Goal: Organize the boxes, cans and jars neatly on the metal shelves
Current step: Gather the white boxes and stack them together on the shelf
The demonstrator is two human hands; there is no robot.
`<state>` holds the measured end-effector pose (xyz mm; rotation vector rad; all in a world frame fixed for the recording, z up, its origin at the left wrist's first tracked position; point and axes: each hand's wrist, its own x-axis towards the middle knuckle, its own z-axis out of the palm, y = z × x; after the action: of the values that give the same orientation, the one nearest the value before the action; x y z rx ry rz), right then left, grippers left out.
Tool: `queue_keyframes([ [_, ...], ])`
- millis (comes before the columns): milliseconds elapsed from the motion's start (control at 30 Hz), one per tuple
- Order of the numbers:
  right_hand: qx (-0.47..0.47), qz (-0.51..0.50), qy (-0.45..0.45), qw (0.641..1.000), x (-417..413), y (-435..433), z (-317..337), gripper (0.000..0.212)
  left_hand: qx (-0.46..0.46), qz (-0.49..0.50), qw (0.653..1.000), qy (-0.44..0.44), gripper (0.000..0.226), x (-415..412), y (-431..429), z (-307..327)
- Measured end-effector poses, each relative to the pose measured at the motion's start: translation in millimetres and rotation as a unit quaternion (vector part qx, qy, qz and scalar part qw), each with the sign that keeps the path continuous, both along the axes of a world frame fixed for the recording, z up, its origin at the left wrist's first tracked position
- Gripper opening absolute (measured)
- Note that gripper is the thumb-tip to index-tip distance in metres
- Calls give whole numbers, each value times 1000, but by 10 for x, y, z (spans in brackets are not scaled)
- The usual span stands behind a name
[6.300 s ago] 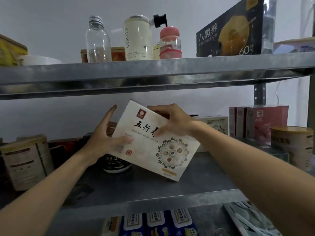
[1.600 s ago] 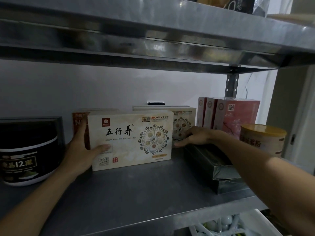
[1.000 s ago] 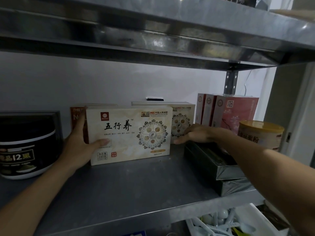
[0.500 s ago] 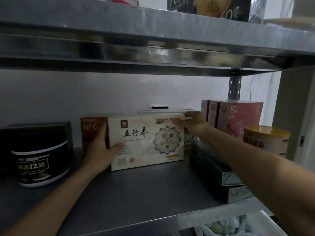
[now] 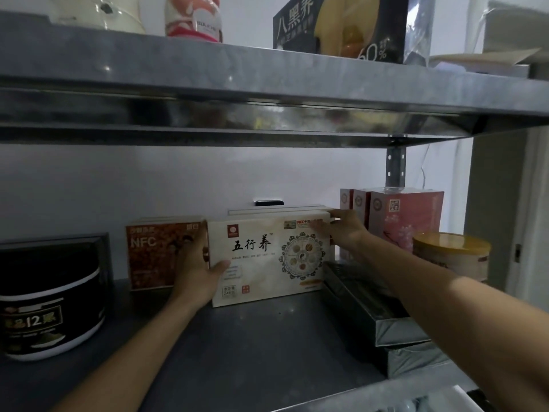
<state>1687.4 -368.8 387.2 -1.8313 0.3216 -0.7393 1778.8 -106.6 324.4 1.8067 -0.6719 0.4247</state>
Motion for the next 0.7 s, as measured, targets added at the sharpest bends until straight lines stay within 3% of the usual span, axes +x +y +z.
queue_keyframes([
  [300, 23, -51, -32, 998, -65, -112, -64, 36, -13, -56, 998, 21, 82, -20, -227, 35],
  [533, 27, -81, -41, 995, -48, -204, -125, 12, -26, -99, 993, 56, 88, 25, -325, -29],
  [700, 28, -91, -59, 994, -76, -157, -115, 12, -39, -109, 991, 69, 89, 20, -350, -43],
])
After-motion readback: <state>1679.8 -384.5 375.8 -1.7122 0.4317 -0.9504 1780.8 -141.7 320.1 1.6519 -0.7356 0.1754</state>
